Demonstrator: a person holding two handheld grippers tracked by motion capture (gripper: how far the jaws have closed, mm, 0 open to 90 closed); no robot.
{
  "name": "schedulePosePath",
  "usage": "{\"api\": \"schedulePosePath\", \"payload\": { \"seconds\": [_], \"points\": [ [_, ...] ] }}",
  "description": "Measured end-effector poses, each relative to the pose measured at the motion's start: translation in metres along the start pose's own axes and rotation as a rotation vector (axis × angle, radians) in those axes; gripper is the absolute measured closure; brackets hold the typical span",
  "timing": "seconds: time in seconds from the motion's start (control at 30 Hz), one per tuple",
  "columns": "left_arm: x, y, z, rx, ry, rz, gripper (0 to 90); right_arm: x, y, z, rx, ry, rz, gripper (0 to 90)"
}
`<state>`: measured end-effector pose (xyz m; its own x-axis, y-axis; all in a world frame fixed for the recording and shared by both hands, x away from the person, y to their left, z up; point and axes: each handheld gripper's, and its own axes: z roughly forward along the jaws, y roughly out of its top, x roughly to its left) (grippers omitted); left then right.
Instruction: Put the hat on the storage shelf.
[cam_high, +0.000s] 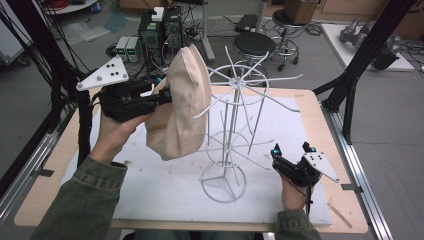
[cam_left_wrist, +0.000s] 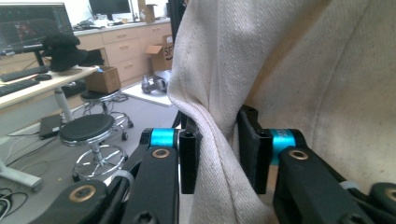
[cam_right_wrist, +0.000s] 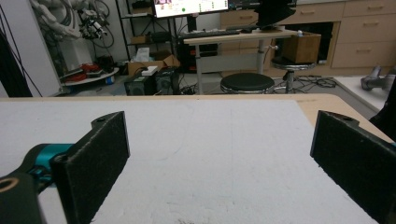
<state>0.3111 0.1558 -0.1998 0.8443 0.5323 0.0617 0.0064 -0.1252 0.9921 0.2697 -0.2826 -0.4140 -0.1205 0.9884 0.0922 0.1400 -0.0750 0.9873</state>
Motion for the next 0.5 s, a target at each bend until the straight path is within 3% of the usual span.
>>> {"api": "schedulePosePath", "payload": {
  "seconds": [0.4,0.5],
  "points": [
    [0.0035,-0.0034,-0.0008,-0.012,-0.025,-0.025,67.9,0.0005,0.0000,-0.0001,0.000,0.000,-0.001,3.7],
    [0.0040,-0.0034,-0.0003,-0.015,-0.025,-0.033,63.2,0.0004,-0.0001,-0.0001,0.000,-0.001,-0.005,3.7]
  ]
}}
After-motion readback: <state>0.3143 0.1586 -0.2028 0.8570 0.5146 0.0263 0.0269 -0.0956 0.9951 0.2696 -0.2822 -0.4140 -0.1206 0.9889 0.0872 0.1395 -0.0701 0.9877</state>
